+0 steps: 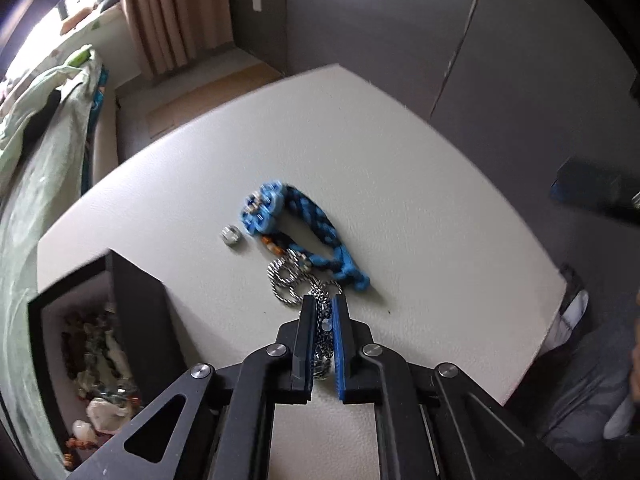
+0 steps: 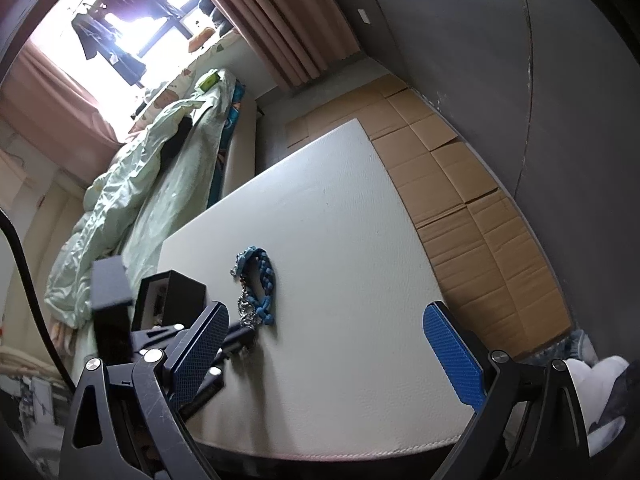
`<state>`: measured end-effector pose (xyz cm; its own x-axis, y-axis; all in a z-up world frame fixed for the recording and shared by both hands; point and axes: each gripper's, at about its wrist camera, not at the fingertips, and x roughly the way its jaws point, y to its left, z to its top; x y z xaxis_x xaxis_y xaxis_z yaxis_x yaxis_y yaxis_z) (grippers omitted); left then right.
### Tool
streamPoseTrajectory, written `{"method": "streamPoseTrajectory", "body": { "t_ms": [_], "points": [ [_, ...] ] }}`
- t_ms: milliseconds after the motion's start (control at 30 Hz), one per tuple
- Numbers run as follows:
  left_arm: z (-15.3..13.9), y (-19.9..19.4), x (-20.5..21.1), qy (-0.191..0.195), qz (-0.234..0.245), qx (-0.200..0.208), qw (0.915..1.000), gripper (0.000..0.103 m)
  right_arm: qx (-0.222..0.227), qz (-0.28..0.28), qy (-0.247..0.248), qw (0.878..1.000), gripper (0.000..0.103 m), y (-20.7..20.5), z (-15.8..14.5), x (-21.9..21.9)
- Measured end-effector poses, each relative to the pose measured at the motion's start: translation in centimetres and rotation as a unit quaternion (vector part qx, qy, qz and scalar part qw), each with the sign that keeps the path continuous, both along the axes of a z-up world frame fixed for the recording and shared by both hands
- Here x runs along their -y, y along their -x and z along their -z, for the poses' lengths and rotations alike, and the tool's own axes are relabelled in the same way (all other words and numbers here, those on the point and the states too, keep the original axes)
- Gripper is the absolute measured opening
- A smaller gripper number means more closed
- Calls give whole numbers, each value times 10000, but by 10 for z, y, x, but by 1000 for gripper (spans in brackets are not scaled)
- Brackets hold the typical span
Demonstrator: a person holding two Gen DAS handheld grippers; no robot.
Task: Organize jewelry
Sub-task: 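Lift the ball chain with the left gripper while the right grasps the blue braided bracelet, then carry the ball chain and blue bracelet over the black box with both grippers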
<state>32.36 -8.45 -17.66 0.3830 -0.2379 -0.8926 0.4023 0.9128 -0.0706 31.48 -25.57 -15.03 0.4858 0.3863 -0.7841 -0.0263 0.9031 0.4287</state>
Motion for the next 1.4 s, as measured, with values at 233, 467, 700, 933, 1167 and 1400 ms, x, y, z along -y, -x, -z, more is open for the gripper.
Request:
{"method": "streamPoseTrajectory", "body": {
  "t_ms": [233, 467, 700, 933, 1167, 1400],
  "points": [
    [-34, 3, -12, 410, -122, 287, 9987, 8, -100, -111, -45, 9999, 94, -9, 11, -10],
    [-64, 3, -35, 755, -336, 550, 9951, 8, -172, -360, -80, 9992, 75, -19, 19, -36],
    [-91, 1, -60, 1059, -584, 843, 9891, 8, -190, -636, 68, 9978, 60, -31, 32, -66],
    [-112, -2, -84, 1338, -819, 1075, 9817, 8, -281, -905, 344, 9949, 54, -40, 46, -94],
    [-131, 3, -94, 1481, -896, 1248, 9770, 8, -326, -1299, 1086, 9850, 53, -37, 57, -120],
    [-148, 8, -99, 1565, -967, 1429, 9725, 8, -323, -1384, 1257, 9818, 10, -33, 52, -119]
  ]
}}
